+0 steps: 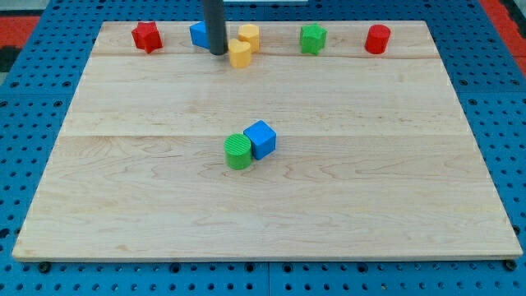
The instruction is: Push the yellow heart above to the blue cube
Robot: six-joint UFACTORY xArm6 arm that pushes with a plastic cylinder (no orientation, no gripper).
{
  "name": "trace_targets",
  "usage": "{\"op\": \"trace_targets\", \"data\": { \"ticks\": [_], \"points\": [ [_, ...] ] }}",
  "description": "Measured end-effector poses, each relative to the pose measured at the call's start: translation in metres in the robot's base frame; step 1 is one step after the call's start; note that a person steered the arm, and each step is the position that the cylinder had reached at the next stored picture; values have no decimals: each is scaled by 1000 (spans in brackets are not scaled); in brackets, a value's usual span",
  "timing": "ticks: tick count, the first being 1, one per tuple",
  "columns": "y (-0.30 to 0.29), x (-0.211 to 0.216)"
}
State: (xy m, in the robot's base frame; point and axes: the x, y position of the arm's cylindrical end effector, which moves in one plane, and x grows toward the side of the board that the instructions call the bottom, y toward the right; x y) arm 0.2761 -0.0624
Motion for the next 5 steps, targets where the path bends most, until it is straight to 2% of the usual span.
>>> {"op": "trace_targets", "data": {
  "ticks": [2,3,4,5],
  "points": [
    [75,77],
    [147,77],
    [163,19],
    [128,-7]
  ]
}}
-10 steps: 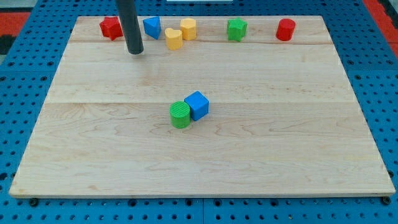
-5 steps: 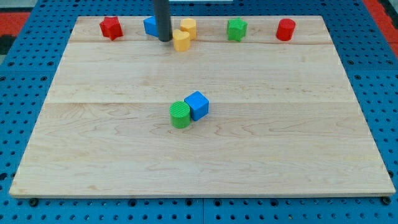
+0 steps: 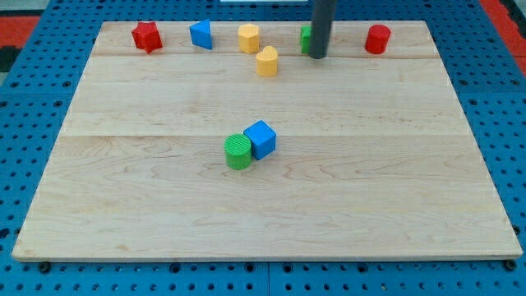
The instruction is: Push the yellow heart above to the blue cube
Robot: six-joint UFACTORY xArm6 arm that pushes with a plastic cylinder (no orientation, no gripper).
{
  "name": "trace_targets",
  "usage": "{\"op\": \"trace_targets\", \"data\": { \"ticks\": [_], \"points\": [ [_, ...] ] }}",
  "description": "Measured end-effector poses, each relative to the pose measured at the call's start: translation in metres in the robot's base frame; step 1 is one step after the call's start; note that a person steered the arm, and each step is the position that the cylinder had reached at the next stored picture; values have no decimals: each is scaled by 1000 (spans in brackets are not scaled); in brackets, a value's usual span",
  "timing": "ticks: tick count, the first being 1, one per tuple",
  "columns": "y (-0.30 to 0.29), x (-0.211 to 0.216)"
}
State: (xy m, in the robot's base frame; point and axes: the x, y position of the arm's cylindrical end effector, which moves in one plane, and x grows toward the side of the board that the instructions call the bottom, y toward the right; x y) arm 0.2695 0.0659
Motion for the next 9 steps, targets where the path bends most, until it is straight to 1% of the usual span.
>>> {"op": "trace_targets", "data": {
  "ticks": [1,2,3,4,5,6,7,8,9],
  "points": [
    [-53,10],
    [-94,43],
    [-89,36],
    [-146,16],
    [-192,58],
    [-170,91],
    [-177,74],
    [-154,68],
    [-117,67]
  ]
}}
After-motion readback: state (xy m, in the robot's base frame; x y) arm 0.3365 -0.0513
